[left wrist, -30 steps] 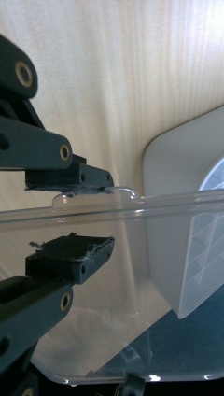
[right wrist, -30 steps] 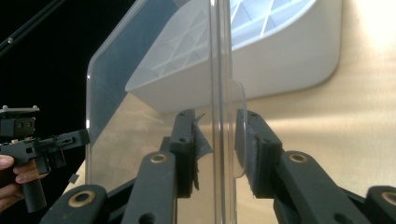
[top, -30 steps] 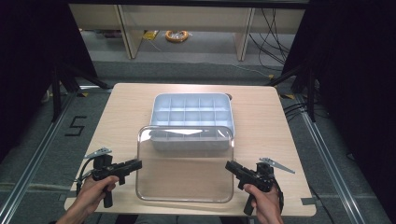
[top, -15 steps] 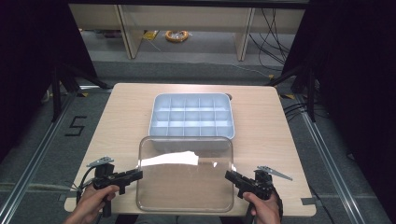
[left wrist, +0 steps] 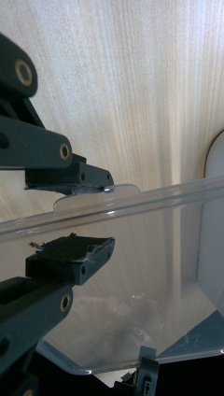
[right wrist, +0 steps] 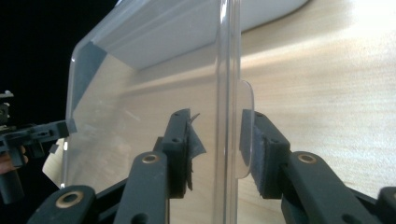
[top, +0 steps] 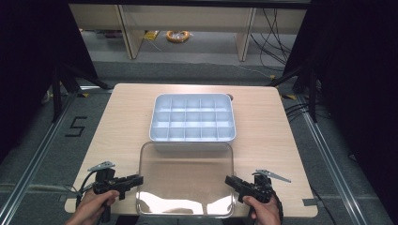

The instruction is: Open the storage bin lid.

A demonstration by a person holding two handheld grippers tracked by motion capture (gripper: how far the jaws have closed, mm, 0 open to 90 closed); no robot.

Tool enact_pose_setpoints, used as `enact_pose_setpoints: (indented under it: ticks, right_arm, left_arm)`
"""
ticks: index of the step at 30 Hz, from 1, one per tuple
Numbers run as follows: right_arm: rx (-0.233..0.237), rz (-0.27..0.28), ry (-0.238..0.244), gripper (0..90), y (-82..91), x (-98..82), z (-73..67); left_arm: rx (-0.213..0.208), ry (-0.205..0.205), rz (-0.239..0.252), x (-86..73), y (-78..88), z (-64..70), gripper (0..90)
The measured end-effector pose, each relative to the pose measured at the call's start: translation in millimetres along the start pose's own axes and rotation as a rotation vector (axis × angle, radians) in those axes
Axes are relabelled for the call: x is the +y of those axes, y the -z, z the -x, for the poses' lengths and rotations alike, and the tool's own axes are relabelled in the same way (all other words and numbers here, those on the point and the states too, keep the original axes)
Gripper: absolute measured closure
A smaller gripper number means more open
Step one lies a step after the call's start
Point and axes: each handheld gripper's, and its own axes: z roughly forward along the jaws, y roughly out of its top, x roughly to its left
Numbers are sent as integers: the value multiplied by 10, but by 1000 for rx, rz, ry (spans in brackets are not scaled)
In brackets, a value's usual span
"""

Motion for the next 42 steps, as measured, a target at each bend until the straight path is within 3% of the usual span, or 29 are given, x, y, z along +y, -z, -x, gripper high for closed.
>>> enact_pose_setpoints:
  ticks: [18, 20, 21, 22, 23, 27, 33, 36, 37, 42]
  right_arm:
    - [-53, -30, 24, 588, -105, -26, 17]
    - [-63, -41, 20, 585, -110, -20, 17]
    - [-72, -52, -25, 580, -112, -21, -20]
    - [-72, -52, -25, 580, -112, -21, -20]
    - [-72, -46, 20, 577, -120, -14, 14]
    - [-83, -46, 21, 573, -136, -2, 17]
    - [-78, -50, 18, 570, -154, 4, 27]
    - [-82, -46, 20, 566, -162, -1, 23]
    - [-85, -48, 22, 564, -160, -1, 22]
    - [-93, -53, 23, 559, -164, 0, 24]
  left_arm:
    - [13, 11, -43, -39, -52, -26, 621]
    - [16, 8, -47, -37, -55, -31, 619]
    - [15, 12, -49, -36, -63, -34, 618]
    - [15, 12, -49, -36, -63, -34, 619]
    - [15, 14, -51, -36, -65, -37, 619]
    - [32, 18, -44, -31, -92, -47, 613]
    - [23, 25, -59, -17, -94, -58, 615]
    - [31, 34, -43, -22, -111, -50, 613]
    - [20, 30, -67, -20, -109, -60, 611]
    - [22, 24, -77, -25, -113, -53, 605]
